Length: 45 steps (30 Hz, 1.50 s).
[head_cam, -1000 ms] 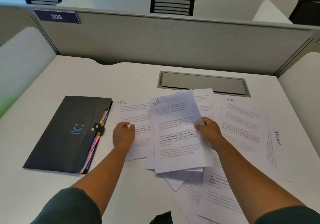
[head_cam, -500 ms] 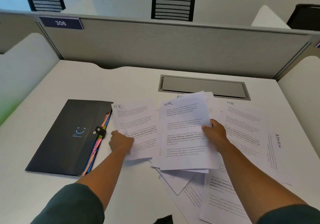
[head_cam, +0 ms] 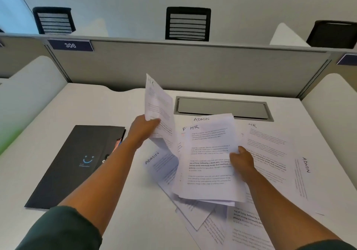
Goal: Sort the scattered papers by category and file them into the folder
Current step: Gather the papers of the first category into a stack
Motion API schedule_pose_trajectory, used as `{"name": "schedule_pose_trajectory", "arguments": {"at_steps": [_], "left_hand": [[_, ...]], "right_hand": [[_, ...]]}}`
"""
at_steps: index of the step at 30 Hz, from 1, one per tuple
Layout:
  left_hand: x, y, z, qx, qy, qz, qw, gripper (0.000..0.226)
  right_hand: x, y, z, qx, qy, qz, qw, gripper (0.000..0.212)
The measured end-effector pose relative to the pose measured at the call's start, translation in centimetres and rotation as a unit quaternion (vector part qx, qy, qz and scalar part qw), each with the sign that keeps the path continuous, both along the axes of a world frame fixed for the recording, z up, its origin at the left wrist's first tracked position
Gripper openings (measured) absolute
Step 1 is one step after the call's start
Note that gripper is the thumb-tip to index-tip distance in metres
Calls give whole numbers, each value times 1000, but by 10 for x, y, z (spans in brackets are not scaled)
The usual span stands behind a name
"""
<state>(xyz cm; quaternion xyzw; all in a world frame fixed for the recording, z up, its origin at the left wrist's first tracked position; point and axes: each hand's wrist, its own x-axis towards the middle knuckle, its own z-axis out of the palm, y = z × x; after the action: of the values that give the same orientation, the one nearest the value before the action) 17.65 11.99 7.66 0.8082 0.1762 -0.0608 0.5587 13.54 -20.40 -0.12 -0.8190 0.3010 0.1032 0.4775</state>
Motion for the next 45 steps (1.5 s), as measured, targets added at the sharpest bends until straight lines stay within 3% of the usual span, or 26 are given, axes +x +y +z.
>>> {"name": "schedule_pose_trajectory", "arguments": {"at_steps": [4, 8, 12, 19, 23, 27, 30, 36, 37, 40, 45], "left_hand": [[6, -21, 39, -38, -31, -40, 998, 28], [5, -36, 64, -101, -59, -62, 991, 20], [3, -44, 77, -147, -78, -71, 984, 21], [-8, -58, 51, -118, 32, -157, 980, 29], [-18, -69, 14, -59, 81, -191, 976, 28], [-21, -77, -23, 49, 77, -100, 991, 68], [-20, -82, -38, 13, 89, -20, 996, 87], [-26, -98, -57, -197, 147, -77, 966, 49], [-28, -103, -60, -207, 151, -70, 964, 45], [-34, -117, -70, -248, 182, -55, 950, 32], [-39, -138, -89, -217, 193, -69, 955, 22]], "right_hand": [[-1, 1, 5, 19, -3, 3, 1000, 56], [-2, -1, 6, 57, -9, -1, 998, 40], [-1, -4, 6, 70, -9, -2, 997, 44], [-2, -12, 5, 189, -43, -21, 981, 19], [-2, -15, 7, 265, -35, -25, 963, 26], [-2, -22, 3, 270, -55, -23, 961, 27], [-4, -29, 0, 259, -48, -24, 964, 21], [-14, -32, 3, 283, -47, -2, 958, 15], [-16, -32, 3, 298, -48, -12, 953, 15], [-20, -34, 1, 325, -20, -66, 943, 45], [-22, -51, -2, 261, 10, -72, 963, 57]]}}
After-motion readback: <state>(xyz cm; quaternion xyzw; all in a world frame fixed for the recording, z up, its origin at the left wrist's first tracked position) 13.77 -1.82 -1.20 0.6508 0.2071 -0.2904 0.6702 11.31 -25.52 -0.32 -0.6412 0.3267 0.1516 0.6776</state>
